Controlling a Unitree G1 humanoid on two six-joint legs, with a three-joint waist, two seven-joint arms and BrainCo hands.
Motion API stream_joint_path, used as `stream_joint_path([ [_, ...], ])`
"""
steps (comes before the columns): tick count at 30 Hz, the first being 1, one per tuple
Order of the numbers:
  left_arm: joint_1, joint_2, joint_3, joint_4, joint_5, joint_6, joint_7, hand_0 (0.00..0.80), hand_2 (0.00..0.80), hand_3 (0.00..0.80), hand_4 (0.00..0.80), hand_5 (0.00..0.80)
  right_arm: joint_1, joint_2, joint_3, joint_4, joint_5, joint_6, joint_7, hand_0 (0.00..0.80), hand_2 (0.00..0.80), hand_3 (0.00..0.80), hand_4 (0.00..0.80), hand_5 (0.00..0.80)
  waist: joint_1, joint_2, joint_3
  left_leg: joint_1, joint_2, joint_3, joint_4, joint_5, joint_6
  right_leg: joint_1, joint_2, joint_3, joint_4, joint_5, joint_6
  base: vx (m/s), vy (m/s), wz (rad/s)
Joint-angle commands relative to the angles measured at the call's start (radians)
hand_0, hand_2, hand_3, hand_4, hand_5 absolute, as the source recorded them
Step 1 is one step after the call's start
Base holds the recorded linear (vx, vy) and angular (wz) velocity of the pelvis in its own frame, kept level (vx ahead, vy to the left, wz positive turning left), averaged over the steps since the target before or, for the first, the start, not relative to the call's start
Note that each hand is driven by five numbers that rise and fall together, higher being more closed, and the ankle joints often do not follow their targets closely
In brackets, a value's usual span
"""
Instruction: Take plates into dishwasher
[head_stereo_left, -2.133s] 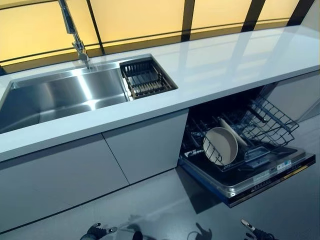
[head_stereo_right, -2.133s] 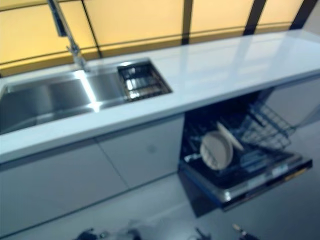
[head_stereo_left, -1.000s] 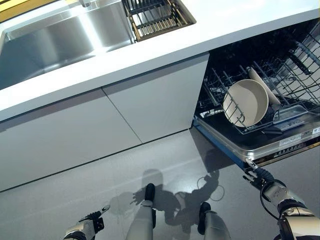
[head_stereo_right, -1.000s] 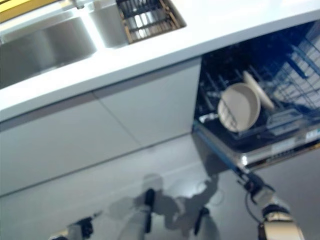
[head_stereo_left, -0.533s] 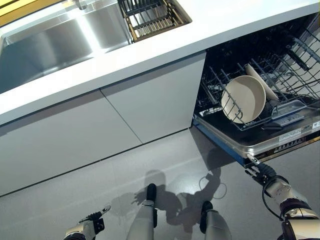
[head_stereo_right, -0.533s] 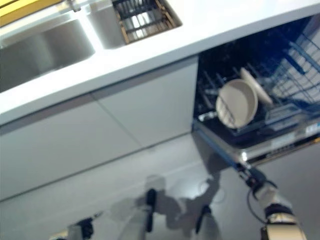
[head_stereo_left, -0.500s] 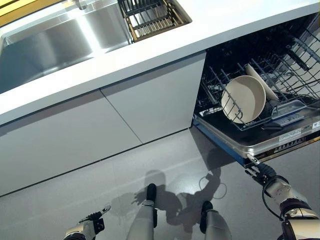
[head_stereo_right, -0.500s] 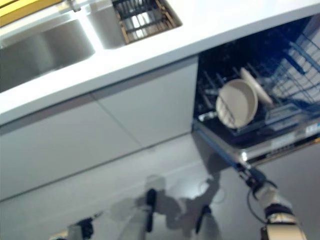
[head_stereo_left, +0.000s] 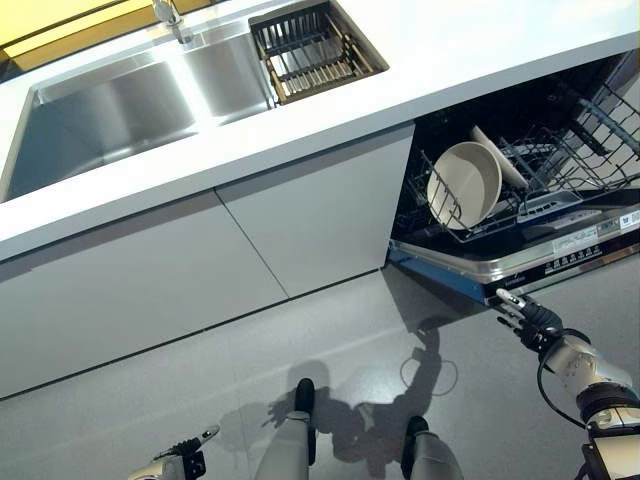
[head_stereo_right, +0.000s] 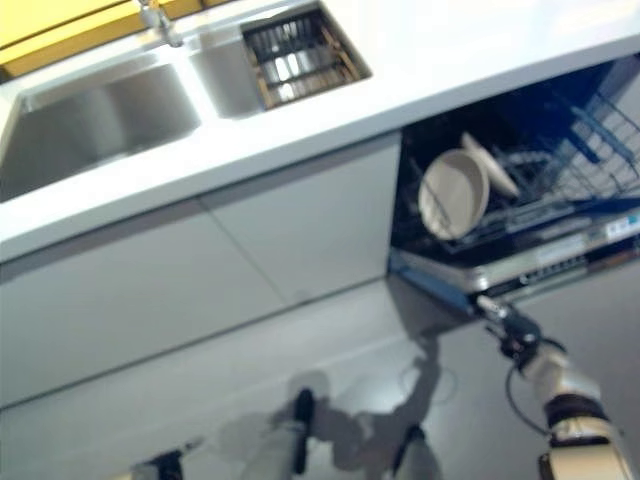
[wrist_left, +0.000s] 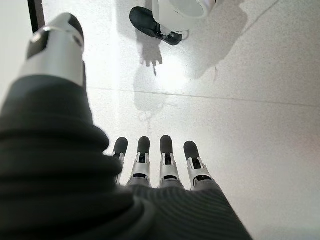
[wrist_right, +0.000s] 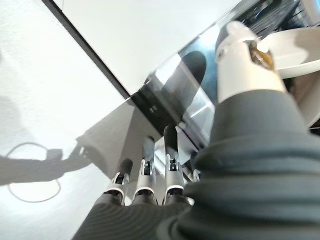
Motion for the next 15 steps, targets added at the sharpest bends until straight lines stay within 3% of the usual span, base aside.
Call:
stream_joint_path([
  [1, 0.016, 0.055, -0.023, 0.028, 0.007, 0.006, -0.001, 0.000, 0.000, 0.000, 0.000, 0.000, -0.324, -0.104, -0.031, -0.087, 0.095, -0.219, 0.040, 0.000, 0.000, 0.000, 0.000, 0.000, 0.037, -0.040, -0.104, 0.053, -0.030, 0.029, 0.047, -0.065, 0.094, 0.043, 0.005, -0.028, 0.005, 0.052, -0.053, 0.031, 0.001, 0.06],
  [6, 0.015, 0.057, -0.023, 0.036, 0.023, 0.009, -0.004, 0.000, 0.000, 0.000, 0.000, 0.000, -0.310, -0.106, -0.031, -0.042, 0.030, -0.164, 0.041, 0.000, 0.000, 0.000, 0.000, 0.000, 0.039, -0.047, -0.115, 0.071, -0.029, 0.027, 0.043, -0.068, 0.091, 0.068, 0.001, -0.031, -0.013, 0.059, -0.048, 0.046, -0.008, 0.04],
  [15, 0.019, 0.055, -0.039, 0.028, 0.032, 0.015, 0.002, 0.000, 0.000, 0.000, 0.000, 0.000, -0.213, -0.065, 0.005, -0.005, -0.087, -0.129, 0.057, 0.000, 0.000, 0.000, 0.000, 0.000, 0.030, -0.065, -0.149, 0.152, -0.016, 0.024, -0.061, -0.041, 0.084, 0.143, 0.015, -0.029, -0.137, 0.103, -0.029, 0.070, -0.006, 0.07],
])
